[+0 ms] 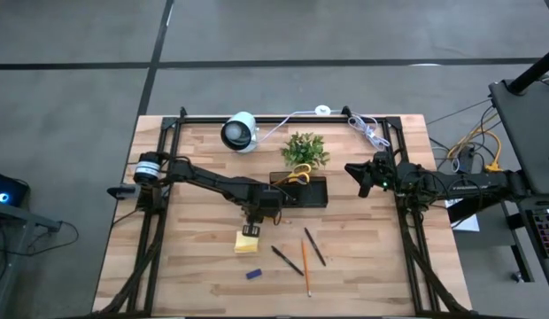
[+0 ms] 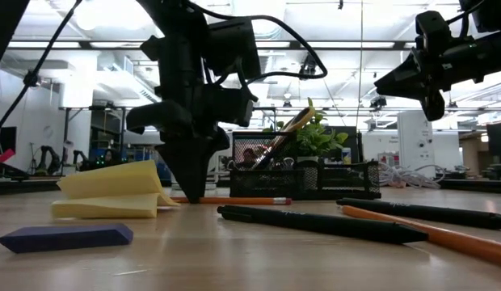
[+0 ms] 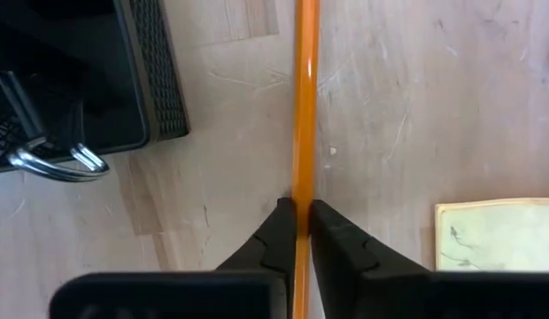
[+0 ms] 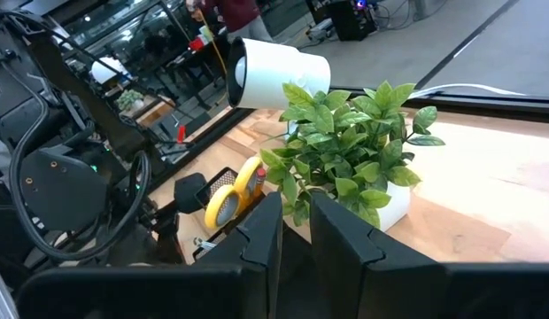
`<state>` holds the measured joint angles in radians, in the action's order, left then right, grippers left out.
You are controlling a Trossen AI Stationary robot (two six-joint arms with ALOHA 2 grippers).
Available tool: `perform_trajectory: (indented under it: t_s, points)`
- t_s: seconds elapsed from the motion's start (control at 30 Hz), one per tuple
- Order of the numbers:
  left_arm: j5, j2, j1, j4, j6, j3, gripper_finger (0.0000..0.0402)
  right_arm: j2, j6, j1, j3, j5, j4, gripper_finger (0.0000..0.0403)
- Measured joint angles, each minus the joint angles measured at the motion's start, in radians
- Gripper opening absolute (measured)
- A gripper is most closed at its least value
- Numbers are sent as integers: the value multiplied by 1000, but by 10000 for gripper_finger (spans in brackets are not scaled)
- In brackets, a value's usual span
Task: Pick and place office supplies into organizer
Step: Put the top orange pencil into the black desk organizer
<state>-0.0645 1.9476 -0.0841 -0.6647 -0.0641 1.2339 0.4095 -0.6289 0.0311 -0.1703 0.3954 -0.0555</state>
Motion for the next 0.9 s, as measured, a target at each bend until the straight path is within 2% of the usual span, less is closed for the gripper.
perform_trajectory:
  t_s: [0.4,0.9]
  points:
    - [-3,-6,0,-3,-3,1,4,0,0,0,0,0,0,52]
    - [-14,-84,-1,-15,-56,-6,4,-1,0,0,0,-1,0,52]
